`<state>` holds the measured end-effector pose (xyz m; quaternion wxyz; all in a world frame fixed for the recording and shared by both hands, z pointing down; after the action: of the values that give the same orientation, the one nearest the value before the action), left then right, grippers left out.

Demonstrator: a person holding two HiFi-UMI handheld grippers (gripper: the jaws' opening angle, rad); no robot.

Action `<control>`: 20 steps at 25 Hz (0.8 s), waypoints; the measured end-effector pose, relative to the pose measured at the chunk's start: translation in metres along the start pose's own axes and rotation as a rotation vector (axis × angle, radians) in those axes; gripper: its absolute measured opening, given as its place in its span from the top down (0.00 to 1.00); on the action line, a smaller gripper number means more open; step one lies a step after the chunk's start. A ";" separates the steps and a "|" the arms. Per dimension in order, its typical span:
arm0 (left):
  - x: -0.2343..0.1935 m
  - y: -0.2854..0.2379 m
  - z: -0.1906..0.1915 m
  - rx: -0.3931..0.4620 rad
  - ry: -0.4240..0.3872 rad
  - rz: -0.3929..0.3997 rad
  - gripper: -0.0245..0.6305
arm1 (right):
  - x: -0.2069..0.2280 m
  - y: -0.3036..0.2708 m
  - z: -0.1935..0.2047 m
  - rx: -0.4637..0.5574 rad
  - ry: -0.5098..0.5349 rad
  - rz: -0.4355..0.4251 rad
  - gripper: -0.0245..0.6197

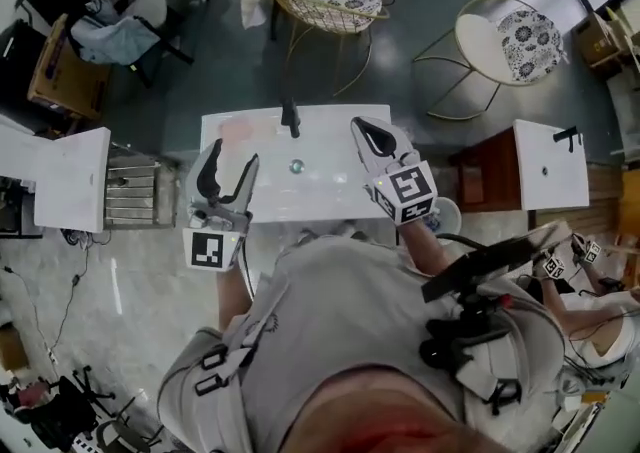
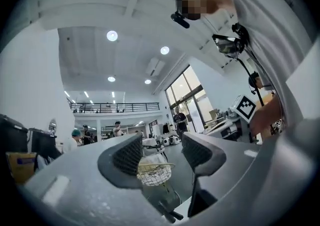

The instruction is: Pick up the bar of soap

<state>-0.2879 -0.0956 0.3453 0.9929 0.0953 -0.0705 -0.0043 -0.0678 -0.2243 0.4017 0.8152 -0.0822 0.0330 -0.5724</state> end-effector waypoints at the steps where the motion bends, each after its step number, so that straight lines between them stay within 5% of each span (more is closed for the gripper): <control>1: 0.002 0.003 -0.002 -0.009 -0.006 0.000 0.57 | 0.001 0.002 -0.001 0.001 -0.001 0.002 0.96; 3: 0.001 0.005 -0.002 -0.014 -0.004 -0.014 0.58 | 0.006 0.004 -0.001 0.005 0.005 0.009 0.96; 4: -0.001 0.003 -0.002 -0.013 -0.002 -0.025 0.69 | 0.008 0.005 -0.002 0.009 0.008 0.014 0.96; 5: -0.003 0.001 -0.002 -0.013 0.004 -0.033 0.96 | 0.009 0.007 -0.003 0.015 0.012 0.020 0.96; 20: 0.010 -0.033 0.020 -0.056 0.259 0.053 0.96 | 0.015 0.033 -0.011 0.037 0.017 0.108 0.96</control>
<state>-0.2801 -0.1322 0.3598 0.9957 0.0655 0.0562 0.0324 -0.0334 -0.2285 0.3858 0.8461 -0.0602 0.0336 -0.5286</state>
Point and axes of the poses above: the fingertips, and each gripper's own axes: y backward along the fingers, x to its right, z out of its underside, the point moved 5 cm from there along y, backward along the fingers, and after that the axes turned 14 degrees about -z, right-handed, at the moved point
